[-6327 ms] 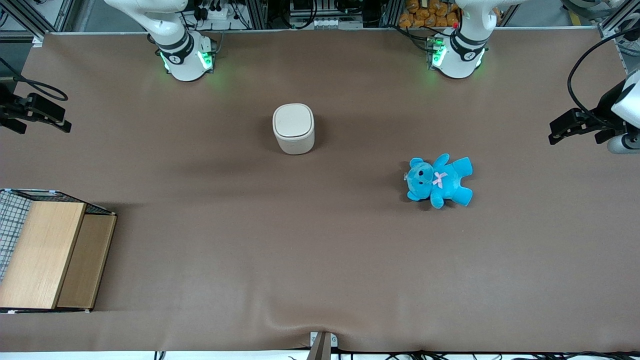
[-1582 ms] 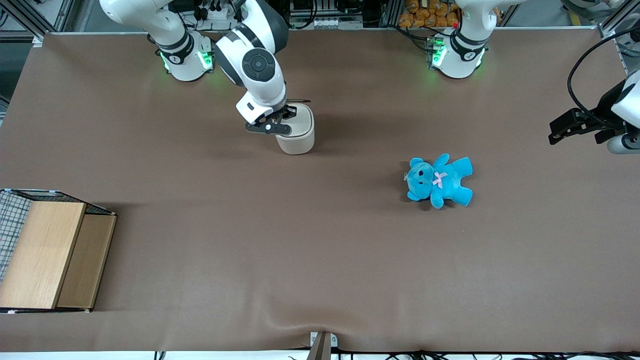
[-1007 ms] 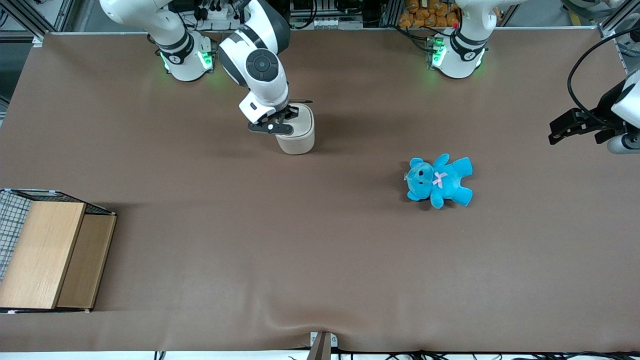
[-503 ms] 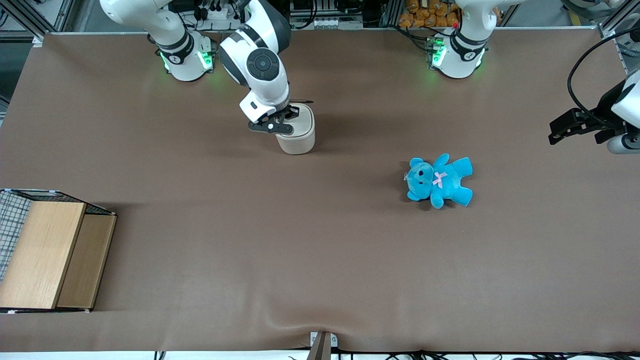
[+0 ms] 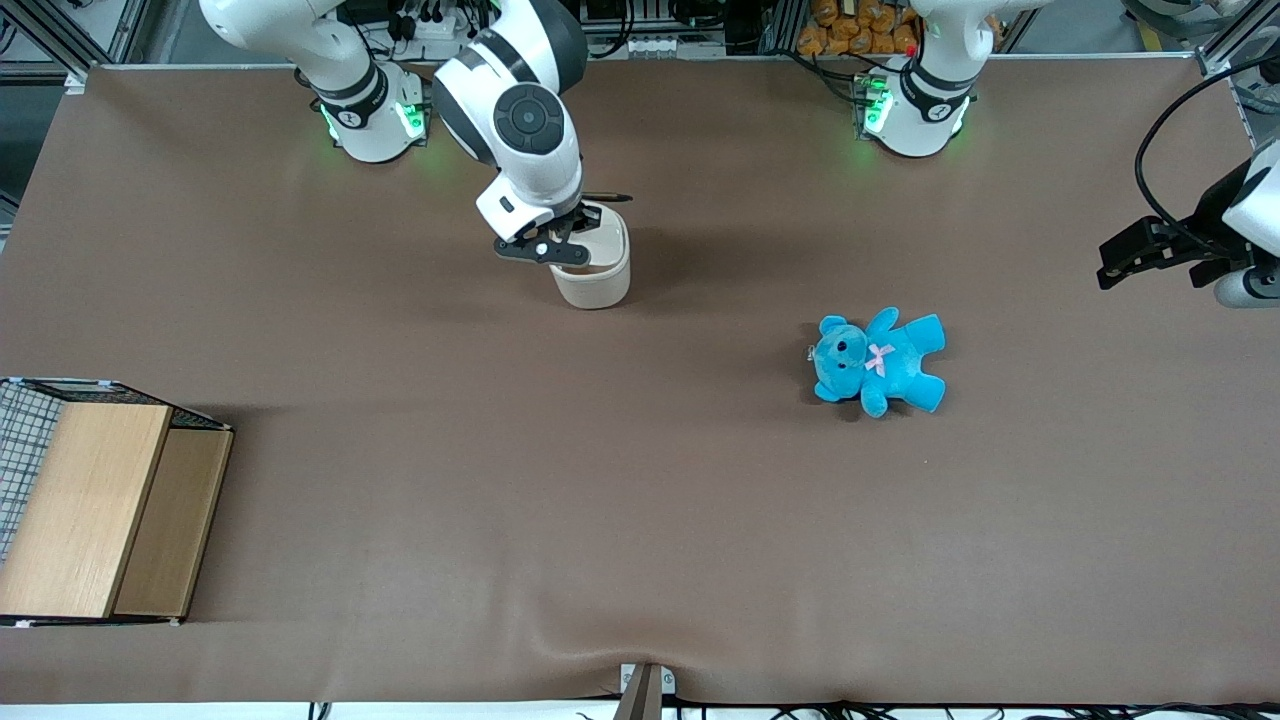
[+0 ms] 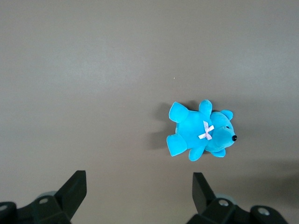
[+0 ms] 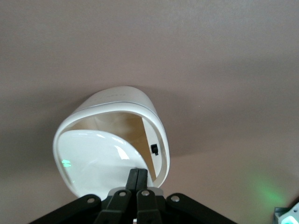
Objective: Open trash can with right arm
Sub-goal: 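Pull the lid up and back with the right gripper to flip it open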
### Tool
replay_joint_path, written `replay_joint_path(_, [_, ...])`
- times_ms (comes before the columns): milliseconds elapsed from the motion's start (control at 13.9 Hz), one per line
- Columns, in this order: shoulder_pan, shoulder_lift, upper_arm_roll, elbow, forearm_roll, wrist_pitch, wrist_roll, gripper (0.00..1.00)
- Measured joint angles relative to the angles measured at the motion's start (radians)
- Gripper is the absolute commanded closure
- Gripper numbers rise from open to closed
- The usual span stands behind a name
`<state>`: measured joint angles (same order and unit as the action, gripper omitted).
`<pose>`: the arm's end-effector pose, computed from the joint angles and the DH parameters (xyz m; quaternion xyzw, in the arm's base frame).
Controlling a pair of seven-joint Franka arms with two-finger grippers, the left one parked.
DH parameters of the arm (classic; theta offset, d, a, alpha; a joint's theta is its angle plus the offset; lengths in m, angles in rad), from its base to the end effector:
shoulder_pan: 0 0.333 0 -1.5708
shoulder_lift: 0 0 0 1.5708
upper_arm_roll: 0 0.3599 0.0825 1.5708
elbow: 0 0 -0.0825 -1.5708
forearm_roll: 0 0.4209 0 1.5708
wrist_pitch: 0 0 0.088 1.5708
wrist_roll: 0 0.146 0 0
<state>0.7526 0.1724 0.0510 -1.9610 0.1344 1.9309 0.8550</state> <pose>0.4070 0.4416 0.3590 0.9913 -0.0553 -0.1157 0.0308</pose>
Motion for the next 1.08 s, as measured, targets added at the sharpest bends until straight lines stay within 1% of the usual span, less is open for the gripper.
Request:
replay_joint_path(72, [0.000,0.000,0.000,0.027,0.000,-0.026,0.004,0.95])
replay_joint_path(144, [0.000,0.000,-0.001,0.052,0.001,-0.049,0.013,0.91])
replay_joint_path(288, [0.000,0.000,-0.001,0.090,0.001,-0.087,0.030,0.76])
replay_joint_path(359, [-0.001,0.000,-0.001,0.106,0.009,-0.103,0.035,0.55])
replay_joint_path(503, [-0.005,0.000,-0.004,0.141,0.042,-0.133,0.049,0.08])
replay_joint_path(575, [-0.013,0.000,-0.006,0.161,0.048,-0.150,0.059,0.00])
replay_joint_path(791, [-0.057,0.000,-0.009,0.224,0.053,-0.215,0.064,0.00])
replay_joint_path(1078, [-0.157,0.000,-0.012,0.299,0.053,-0.288,0.064,0.00])
